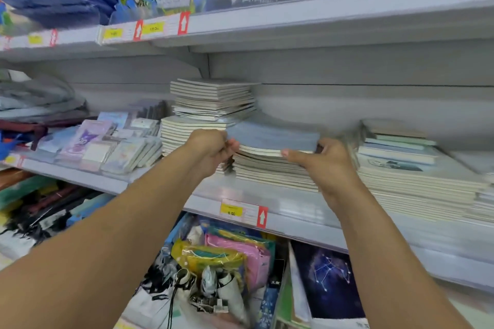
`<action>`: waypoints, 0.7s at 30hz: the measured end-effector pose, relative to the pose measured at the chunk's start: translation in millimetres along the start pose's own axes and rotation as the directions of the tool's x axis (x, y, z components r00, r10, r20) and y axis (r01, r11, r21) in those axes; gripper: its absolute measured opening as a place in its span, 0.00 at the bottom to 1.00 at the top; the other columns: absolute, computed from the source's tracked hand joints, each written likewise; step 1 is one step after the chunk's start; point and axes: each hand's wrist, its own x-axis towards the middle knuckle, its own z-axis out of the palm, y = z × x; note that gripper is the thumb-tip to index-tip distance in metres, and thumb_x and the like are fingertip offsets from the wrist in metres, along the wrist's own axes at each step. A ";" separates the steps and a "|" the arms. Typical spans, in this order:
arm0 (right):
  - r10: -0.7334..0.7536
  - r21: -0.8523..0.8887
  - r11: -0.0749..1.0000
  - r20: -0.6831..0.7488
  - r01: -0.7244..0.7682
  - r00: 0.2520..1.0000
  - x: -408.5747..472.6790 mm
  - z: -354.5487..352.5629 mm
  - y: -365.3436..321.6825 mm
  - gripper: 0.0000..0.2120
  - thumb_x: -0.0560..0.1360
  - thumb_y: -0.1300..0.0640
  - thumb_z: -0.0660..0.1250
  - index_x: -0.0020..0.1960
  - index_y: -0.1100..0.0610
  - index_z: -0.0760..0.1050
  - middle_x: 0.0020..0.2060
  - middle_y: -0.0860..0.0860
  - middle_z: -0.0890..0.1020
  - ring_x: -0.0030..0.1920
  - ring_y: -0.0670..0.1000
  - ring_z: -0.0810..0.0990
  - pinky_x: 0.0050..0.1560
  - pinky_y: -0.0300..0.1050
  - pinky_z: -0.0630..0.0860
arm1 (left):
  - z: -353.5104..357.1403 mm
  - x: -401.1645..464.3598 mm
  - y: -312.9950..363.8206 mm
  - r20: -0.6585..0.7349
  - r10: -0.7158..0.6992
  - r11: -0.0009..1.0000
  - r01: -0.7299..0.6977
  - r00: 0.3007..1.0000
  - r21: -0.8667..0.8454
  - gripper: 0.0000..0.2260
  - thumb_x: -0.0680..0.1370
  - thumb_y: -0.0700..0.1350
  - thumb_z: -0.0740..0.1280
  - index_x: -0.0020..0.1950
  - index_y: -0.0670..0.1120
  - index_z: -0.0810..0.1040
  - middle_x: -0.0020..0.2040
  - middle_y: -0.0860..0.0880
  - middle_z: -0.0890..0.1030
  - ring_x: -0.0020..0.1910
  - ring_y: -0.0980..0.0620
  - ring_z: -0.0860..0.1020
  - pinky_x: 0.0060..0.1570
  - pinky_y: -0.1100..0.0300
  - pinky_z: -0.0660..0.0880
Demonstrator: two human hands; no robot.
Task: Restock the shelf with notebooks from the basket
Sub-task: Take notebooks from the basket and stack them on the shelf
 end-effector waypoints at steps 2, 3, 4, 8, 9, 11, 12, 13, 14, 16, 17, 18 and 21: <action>-0.051 -0.117 0.992 -0.098 0.039 0.994 6.1 3.2 7.4 0.22 0.67 0.53 0.81 0.54 0.64 0.80 0.49 0.58 0.85 0.50 0.60 0.84 0.56 0.58 0.80 | 2.2 7.4 -3.4 -0.004 -0.016 0.999 0.016 1.000 -0.039 0.07 0.82 0.31 0.57 0.58 0.34 0.71 0.43 0.41 0.74 0.38 0.51 0.77 0.26 0.66 0.78; -0.095 -0.169 0.983 -0.143 0.070 0.985 9.0 4.1 10.3 0.20 0.68 0.51 0.80 0.51 0.64 0.80 0.45 0.58 0.85 0.46 0.60 0.83 0.52 0.57 0.81 | 3.5 10.7 -5.4 -0.001 -0.022 0.997 0.022 1.000 -0.068 0.09 0.81 0.30 0.57 0.61 0.34 0.70 0.46 0.40 0.76 0.40 0.50 0.78 0.29 0.65 0.80; -0.150 -0.215 0.970 -0.183 0.109 0.972 11.0 4.5 12.8 0.19 0.68 0.51 0.80 0.46 0.65 0.79 0.40 0.57 0.84 0.41 0.60 0.82 0.47 0.55 0.80 | 5.0 12.4 -7.1 0.007 -0.024 0.995 0.025 1.000 -0.099 0.09 0.81 0.30 0.58 0.61 0.33 0.70 0.50 0.38 0.76 0.43 0.49 0.79 0.33 0.64 0.81; -0.286 -0.264 0.940 -0.272 0.215 0.919 20.5 4.4 25.2 0.13 0.74 0.55 0.76 0.41 0.65 0.79 0.34 0.58 0.80 0.37 0.63 0.81 0.40 0.59 0.79 | 13.4 7.8 -14.1 0.041 0.026 0.996 -0.022 0.999 -0.084 0.08 0.80 0.32 0.63 0.58 0.33 0.73 0.55 0.40 0.78 0.47 0.52 0.81 0.57 0.62 0.77; -0.296 -0.297 0.932 -0.284 0.210 0.912 22.6 3.8 27.2 0.14 0.75 0.55 0.74 0.40 0.65 0.77 0.34 0.58 0.80 0.37 0.63 0.82 0.40 0.59 0.79 | 13.7 4.6 -15.3 0.052 0.057 0.998 -0.056 0.997 -0.037 0.09 0.80 0.32 0.63 0.60 0.34 0.73 0.53 0.41 0.78 0.47 0.52 0.80 0.59 0.61 0.76; -0.300 -0.372 0.911 -0.296 0.180 0.907 25.4 2.3 31.0 0.16 0.77 0.54 0.72 0.37 0.63 0.72 0.31 0.57 0.76 0.36 0.63 0.81 0.38 0.55 0.78 | 8.8 -4.8 -18.2 0.114 0.110 0.986 -0.122 0.987 0.111 0.12 0.80 0.34 0.63 0.64 0.37 0.73 0.49 0.44 0.79 0.46 0.53 0.80 0.61 0.56 0.75; -0.306 -0.426 0.890 -0.295 0.162 0.905 24.2 1.7 31.7 0.16 0.78 0.53 0.71 0.38 0.62 0.71 0.31 0.55 0.75 0.37 0.62 0.80 0.37 0.52 0.76 | 1.9 -11.2 -19.1 0.160 0.110 0.975 -0.138 0.981 0.177 0.13 0.80 0.35 0.64 0.65 0.40 0.72 0.51 0.44 0.79 0.49 0.51 0.81 0.62 0.54 0.76; -0.327 -0.496 0.856 -0.299 0.147 0.896 20.1 1.5 31.1 0.14 0.79 0.52 0.69 0.41 0.60 0.73 0.33 0.54 0.76 0.40 0.61 0.80 0.38 0.49 0.73 | -7.3 -18.8 -20.5 0.209 0.103 0.957 -0.154 0.972 0.244 0.13 0.80 0.38 0.65 0.65 0.41 0.73 0.54 0.43 0.80 0.52 0.49 0.81 0.59 0.52 0.78; -0.373 -0.562 0.813 -0.309 0.148 0.875 14.6 2.1 30.6 0.11 0.80 0.51 0.67 0.47 0.59 0.76 0.39 0.54 0.78 0.44 0.60 0.79 0.40 0.47 0.72 | -18.8 -27.8 -22.2 0.253 0.102 0.925 -0.185 0.962 0.330 0.12 0.80 0.40 0.66 0.64 0.43 0.75 0.57 0.43 0.80 0.54 0.49 0.81 0.55 0.53 0.80; -0.507 -0.615 0.755 -0.329 0.227 0.797 -1.6 8.0 23.2 0.13 0.81 0.49 0.65 0.60 0.57 0.78 0.54 0.53 0.80 0.51 0.54 0.79 0.48 0.43 0.70 | -46.6 -46.8 -28.5 0.306 0.118 0.830 -0.263 0.945 0.492 0.08 0.80 0.43 0.67 0.59 0.48 0.80 0.56 0.46 0.81 0.51 0.51 0.83 0.47 0.56 0.83; -0.583 -0.595 0.737 -0.317 0.322 0.748 -11.3 15.1 16.8 0.13 0.81 0.50 0.65 0.58 0.57 0.79 0.54 0.52 0.81 0.50 0.50 0.78 0.47 0.38 0.66 | -63.4 -57.4 -33.3 0.304 0.120 0.790 -0.276 0.945 0.547 0.06 0.80 0.44 0.67 0.55 0.49 0.82 0.53 0.48 0.83 0.48 0.52 0.84 0.44 0.57 0.83; -0.642 -0.548 0.721 -0.296 0.425 0.708 -21.1 26.1 10.9 0.11 0.80 0.50 0.65 0.51 0.57 0.80 0.47 0.51 0.82 0.44 0.47 0.77 0.43 0.36 0.64 | -81.6 -68.3 -38.2 0.296 0.103 0.753 -0.269 0.950 0.600 0.05 0.80 0.45 0.67 0.52 0.49 0.83 0.50 0.48 0.84 0.46 0.53 0.84 0.43 0.57 0.83; -0.674 -0.299 0.723 -0.108 0.623 0.731 -53.6 72.8 13.8 0.19 0.79 0.50 0.64 0.34 0.60 0.76 0.27 0.50 0.77 0.30 0.50 0.74 0.34 0.45 0.68 | -142.7 -93.6 -60.4 0.275 -0.064 0.596 -0.185 0.959 0.782 0.08 0.79 0.50 0.68 0.49 0.47 0.83 0.45 0.50 0.85 0.42 0.53 0.84 0.40 0.59 0.81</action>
